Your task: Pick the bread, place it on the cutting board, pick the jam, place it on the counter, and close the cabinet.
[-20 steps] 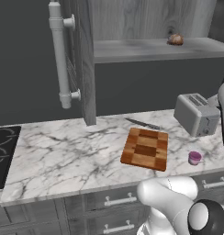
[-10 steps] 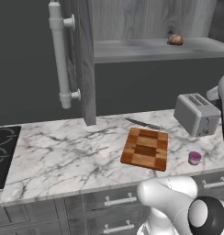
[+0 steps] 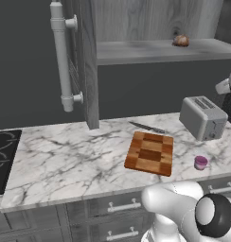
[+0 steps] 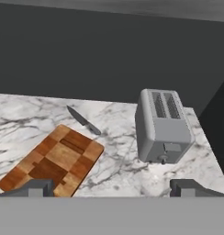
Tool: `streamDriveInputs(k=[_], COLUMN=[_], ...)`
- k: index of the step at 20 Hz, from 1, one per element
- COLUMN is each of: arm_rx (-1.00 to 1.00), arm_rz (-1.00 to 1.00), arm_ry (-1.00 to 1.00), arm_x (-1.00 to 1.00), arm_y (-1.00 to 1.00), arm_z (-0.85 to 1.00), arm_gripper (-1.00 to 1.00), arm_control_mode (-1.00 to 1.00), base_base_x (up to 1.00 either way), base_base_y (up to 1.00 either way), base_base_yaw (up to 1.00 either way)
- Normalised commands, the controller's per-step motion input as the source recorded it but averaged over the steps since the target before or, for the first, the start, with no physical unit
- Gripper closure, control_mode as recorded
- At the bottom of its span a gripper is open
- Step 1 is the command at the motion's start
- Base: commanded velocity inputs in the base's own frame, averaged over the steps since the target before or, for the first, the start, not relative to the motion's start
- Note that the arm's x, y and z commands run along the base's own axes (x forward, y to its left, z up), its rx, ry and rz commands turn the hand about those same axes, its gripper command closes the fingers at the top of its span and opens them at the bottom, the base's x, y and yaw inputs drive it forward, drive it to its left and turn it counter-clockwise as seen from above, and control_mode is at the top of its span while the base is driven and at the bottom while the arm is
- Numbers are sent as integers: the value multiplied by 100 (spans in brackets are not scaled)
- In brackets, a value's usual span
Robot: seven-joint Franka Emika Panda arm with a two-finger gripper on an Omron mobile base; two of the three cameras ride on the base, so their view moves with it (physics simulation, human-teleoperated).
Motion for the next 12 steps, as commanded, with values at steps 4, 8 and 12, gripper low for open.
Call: streamDriveInputs(k=[4, 8, 12], arm_rx=[0, 0, 0], arm_rz=[0, 0, 0], arm_ry=[-2, 0, 0], arm_x=[0, 0, 0], arm_y=[0, 0, 0], arm_z=[24, 20, 23], arm_gripper=[-100, -100, -100], arm_control_mode=[-100, -100, -100], base_base_x=[0, 0, 0], base_base_y=[0, 0, 0], base_base_yaw=[0, 0, 0])
